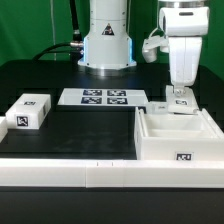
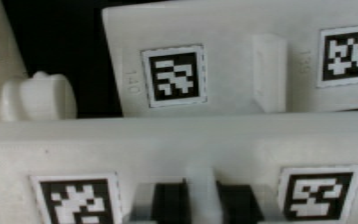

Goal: Assemble cabinet

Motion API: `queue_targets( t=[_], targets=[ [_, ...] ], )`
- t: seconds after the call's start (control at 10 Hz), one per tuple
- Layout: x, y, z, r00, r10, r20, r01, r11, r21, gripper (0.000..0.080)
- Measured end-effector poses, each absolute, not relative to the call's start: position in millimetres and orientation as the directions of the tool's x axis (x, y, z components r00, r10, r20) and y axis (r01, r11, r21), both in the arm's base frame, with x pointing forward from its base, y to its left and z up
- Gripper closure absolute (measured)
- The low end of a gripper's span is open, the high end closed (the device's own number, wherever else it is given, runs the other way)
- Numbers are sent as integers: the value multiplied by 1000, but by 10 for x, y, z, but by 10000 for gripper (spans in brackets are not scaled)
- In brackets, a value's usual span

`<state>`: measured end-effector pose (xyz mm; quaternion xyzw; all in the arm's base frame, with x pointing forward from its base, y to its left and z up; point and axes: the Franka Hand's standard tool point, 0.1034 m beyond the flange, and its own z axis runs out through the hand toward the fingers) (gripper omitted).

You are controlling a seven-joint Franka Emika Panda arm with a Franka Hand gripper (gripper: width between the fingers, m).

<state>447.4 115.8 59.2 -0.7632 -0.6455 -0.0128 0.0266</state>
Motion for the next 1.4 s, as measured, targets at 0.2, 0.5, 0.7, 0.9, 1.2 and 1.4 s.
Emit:
queue_targets(
  t=[0.2, 0.5, 0.7, 0.9, 1.2, 1.4],
  targets=[
    [4465, 1159, 580, 166, 985, 54, 986, -165, -27, 729],
    [4482, 1166, 576, 167, 984, 55, 986, -165, -26, 729],
    [4505, 1171, 579, 124, 991, 57, 992, -122, -22, 729],
    [4506, 1170, 584, 124, 991, 57, 992, -122, -21, 729],
    [4502, 1166, 579, 125, 991, 56, 992, -124, -24, 729],
    [4512, 1148, 593, 127, 991, 45, 991, -125, -43, 729]
  ],
)
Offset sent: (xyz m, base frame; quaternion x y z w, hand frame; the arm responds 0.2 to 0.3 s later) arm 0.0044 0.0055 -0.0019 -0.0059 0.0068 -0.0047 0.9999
